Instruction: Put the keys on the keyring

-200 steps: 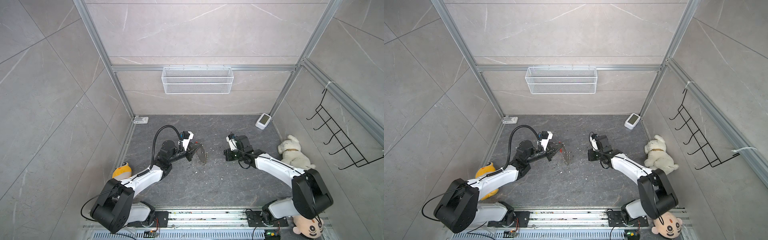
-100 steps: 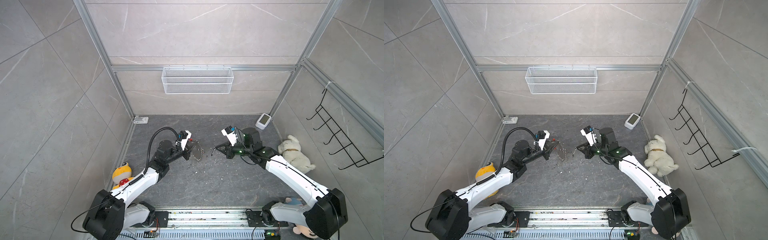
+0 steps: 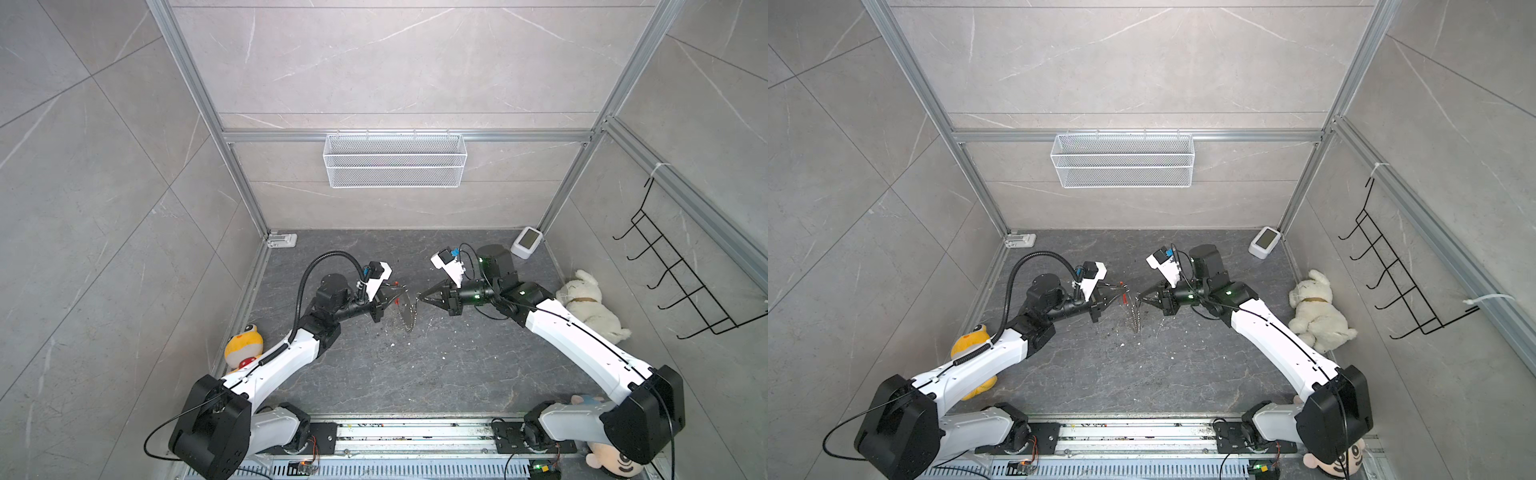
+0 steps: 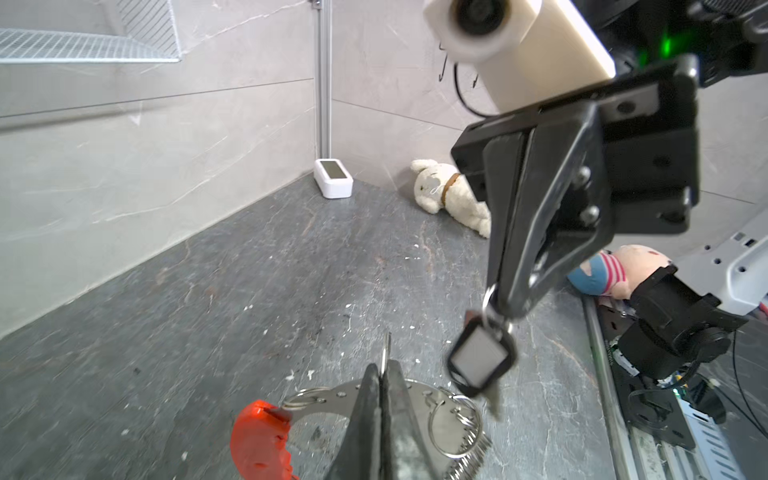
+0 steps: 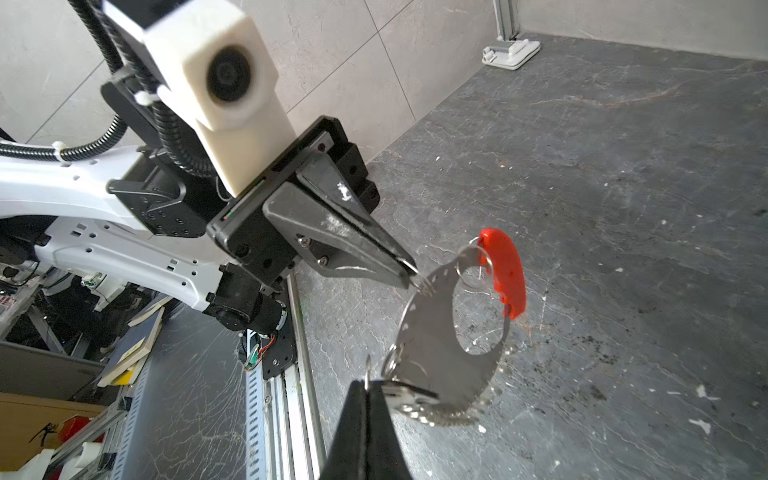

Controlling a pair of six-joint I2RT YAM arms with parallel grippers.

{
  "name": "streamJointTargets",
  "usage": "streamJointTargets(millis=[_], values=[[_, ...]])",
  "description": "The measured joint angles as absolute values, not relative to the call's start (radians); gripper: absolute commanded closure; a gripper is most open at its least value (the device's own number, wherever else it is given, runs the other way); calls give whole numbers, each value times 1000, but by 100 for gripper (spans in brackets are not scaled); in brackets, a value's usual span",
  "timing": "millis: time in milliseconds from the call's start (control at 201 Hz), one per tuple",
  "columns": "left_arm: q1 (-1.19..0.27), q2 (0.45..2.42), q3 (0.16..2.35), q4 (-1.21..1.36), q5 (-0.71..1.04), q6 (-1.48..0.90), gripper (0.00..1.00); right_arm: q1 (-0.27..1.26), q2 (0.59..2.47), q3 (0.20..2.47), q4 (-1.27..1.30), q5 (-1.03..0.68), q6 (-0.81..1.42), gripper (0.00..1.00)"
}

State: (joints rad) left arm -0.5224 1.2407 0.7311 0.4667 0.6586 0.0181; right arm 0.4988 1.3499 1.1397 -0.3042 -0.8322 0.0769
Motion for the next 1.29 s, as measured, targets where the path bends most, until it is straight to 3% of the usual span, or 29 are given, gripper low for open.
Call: streamJointTargets(millis=[578, 1295], values=[[-523, 1280, 774, 431, 770, 35, 100, 501, 1408, 1168, -292, -834, 74, 100], [-521, 1283, 775, 419, 789, 46, 100, 504, 1423, 1175, -281, -775, 96, 100]])
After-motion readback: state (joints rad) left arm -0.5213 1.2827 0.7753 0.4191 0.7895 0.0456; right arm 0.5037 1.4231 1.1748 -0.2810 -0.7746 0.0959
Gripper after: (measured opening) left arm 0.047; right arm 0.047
